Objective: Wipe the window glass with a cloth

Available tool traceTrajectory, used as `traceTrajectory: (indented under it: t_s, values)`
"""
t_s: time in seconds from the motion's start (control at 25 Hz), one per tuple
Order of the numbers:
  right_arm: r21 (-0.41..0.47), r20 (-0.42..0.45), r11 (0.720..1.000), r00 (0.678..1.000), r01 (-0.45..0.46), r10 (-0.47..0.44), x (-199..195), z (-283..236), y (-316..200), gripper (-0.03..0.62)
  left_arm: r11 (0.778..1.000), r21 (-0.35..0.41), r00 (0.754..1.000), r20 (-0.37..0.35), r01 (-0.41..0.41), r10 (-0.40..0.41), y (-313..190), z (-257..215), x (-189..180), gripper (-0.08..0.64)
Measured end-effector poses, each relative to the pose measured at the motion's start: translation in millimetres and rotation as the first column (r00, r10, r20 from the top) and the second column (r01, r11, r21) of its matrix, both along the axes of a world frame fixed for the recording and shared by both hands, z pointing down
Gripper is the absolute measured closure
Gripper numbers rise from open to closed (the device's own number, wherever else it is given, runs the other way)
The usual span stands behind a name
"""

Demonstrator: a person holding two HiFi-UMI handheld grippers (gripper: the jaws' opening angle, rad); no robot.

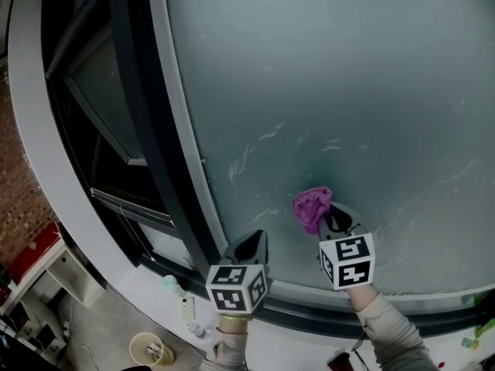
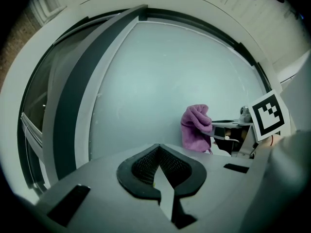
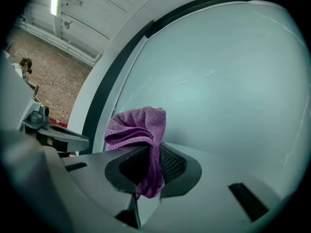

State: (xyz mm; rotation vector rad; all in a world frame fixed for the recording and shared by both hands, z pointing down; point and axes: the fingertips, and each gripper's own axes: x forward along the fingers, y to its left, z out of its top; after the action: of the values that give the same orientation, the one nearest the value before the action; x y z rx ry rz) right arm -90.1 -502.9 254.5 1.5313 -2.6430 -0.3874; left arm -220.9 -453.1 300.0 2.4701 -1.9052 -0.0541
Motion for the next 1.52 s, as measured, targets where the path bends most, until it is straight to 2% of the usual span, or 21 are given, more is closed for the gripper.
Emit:
traceTrajectory:
  t_s: [0.4, 0.8, 1.08, 1.52]
  values:
    - [0.001, 0.011, 1.000, 1.000, -0.024, 0.024, 17, -1, -4, 0.545, 0.999, -0.010, 0.999, 0.009, -0.039, 0.039, -10, 4, 21, 0.555]
    - [0.011, 0.040, 0.989, 0.989, -0.144, 0.144, 91, -5, 8, 0.545, 0.984, -0.018, 0.983, 0.035, -0.178, 0.178, -22, 6, 93, 0.555]
    - [0.007, 0.061, 0.961, 0.959, -0.277, 0.276, 166, -4, 19, 0.545, 0.951, -0.014, 0.950, 0.044, -0.309, 0.309, -28, 5, 165, 0.555]
    - [-0.009, 0.064, 0.887, 0.885, -0.462, 0.461, 270, 1, 36, 0.545, 0.883, -0.002, 0.882, 0.058, -0.469, 0.468, -23, 1, 260, 0.555]
